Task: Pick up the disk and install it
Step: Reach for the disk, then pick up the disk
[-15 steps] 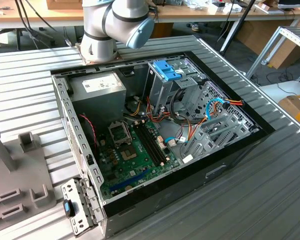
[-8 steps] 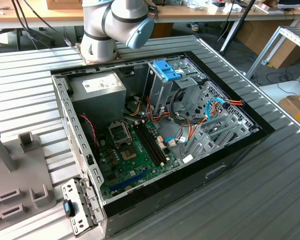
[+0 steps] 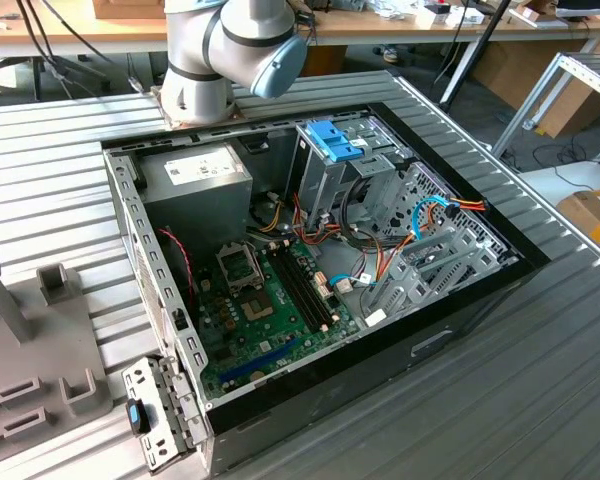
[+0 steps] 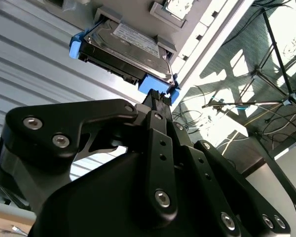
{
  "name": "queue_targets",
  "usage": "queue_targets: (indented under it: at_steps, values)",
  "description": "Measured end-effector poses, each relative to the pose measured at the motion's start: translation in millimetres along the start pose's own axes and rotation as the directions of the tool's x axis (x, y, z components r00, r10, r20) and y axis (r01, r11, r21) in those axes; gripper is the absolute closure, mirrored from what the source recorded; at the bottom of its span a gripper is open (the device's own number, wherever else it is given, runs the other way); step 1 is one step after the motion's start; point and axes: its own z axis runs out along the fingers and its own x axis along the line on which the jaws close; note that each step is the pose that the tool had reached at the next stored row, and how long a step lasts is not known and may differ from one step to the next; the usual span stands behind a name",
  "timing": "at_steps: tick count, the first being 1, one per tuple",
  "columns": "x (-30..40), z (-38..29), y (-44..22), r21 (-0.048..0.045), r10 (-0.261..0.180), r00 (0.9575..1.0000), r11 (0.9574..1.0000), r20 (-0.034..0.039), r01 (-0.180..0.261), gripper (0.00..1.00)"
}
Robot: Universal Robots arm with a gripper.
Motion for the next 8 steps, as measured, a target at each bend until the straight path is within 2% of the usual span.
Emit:
queue_targets:
  at_steps: [8]
  values:
    - [0.9, 0.6, 0.9, 0.0002, -0.002, 1.0000, 1.0000, -0.0003, 0.002, 0.89]
